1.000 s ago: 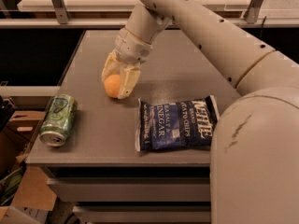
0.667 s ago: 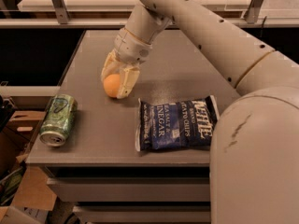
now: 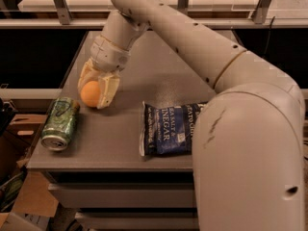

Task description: Move orange near green can

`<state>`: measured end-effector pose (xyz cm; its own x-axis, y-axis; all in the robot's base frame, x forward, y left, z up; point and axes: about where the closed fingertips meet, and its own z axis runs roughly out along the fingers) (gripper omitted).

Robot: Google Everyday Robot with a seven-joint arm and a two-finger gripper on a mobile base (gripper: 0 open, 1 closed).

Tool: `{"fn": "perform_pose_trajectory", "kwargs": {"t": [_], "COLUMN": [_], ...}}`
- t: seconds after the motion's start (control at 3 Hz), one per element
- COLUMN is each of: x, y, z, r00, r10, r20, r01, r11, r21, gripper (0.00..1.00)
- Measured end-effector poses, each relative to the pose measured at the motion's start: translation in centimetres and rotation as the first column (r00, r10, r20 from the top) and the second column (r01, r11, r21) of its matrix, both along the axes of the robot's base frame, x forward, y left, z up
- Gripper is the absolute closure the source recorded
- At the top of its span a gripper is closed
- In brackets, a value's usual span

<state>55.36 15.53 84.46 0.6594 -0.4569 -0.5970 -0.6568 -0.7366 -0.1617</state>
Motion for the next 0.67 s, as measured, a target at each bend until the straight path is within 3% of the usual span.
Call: {"fn": "perform_pose_trajectory", "kwargs": {"t": [0.33,0.67], "x": [-1.87,-2.70], "y": [2.37,2.99], "z": [-0.41,-0.67], "r00": [0.9976,0.9959], "r10": [0.068,0.089], "r20": [-0.013,-0.017], "r01": [-0.067,-0.089], "r11": [0.998,0.996], "r21": [0.013,0.015], "gripper": [1.00,1.00]}}
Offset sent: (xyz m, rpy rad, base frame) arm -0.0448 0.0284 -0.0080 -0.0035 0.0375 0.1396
